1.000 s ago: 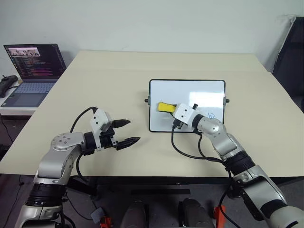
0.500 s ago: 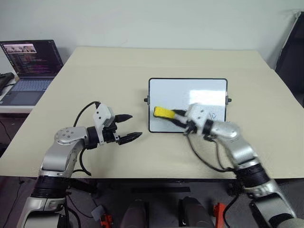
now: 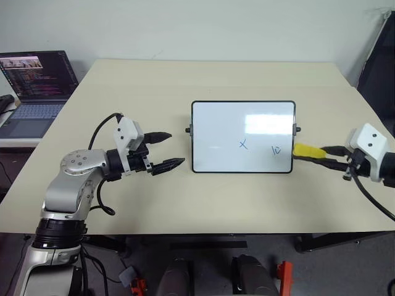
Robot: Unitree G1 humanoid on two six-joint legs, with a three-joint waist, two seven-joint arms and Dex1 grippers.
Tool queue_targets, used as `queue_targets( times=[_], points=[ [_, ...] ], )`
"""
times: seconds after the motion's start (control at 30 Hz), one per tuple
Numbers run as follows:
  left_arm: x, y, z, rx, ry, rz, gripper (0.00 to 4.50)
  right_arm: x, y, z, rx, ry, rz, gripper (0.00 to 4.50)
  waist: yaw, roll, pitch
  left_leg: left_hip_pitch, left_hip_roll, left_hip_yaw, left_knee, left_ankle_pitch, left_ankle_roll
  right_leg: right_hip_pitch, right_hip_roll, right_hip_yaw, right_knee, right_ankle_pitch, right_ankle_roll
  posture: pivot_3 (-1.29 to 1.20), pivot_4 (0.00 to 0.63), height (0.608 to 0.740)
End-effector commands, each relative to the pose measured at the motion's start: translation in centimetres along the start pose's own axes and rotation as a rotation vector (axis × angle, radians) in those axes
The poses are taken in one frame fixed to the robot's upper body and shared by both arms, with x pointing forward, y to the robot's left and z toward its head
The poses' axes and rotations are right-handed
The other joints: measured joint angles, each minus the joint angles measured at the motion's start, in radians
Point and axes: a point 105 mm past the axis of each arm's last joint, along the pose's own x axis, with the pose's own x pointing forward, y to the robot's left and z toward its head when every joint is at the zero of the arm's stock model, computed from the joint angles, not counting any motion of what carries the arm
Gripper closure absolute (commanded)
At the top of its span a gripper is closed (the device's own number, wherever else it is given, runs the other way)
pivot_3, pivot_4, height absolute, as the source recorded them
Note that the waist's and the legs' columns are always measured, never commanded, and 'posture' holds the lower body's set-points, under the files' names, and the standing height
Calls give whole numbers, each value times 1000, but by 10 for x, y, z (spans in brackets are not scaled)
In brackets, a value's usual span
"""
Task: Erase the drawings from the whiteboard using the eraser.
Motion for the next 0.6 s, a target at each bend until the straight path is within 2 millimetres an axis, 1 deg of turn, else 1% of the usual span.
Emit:
queue_targets(
  times=[0.03, 0.13, 0.3, 0.6],
  points=[
    [-4, 5, 13, 41, -20, 7, 0, -20, -14, -1, -55, 42, -64, 3533, 1, 0, 0, 0, 0, 0, 0, 0, 0, 0, 0, 0, 0, 0, 0, 0, 150, 740],
    [-3, 6, 12, 44, -11, 3, 0, -22, -19, -7, -69, 60, -96, 3533, 1, 0, 0, 0, 0, 0, 0, 0, 0, 0, 0, 0, 0, 0, 0, 0, 150, 740],
    [0, 4, 14, 57, -8, -9, 0, -17, -16, -2, -72, 31, -92, 3533, 1, 0, 0, 0, 0, 0, 0, 0, 0, 0, 0, 0, 0, 0, 0, 0, 150, 740],
    [2, 2, 21, 83, -9, -22, 0, -13, -14, 0, -67, 21, -89, 3533, 1, 0, 0, 0, 0, 0, 1, 0, 0, 0, 0, 0, 0, 1, 0, 0, 150, 740]
  ],
)
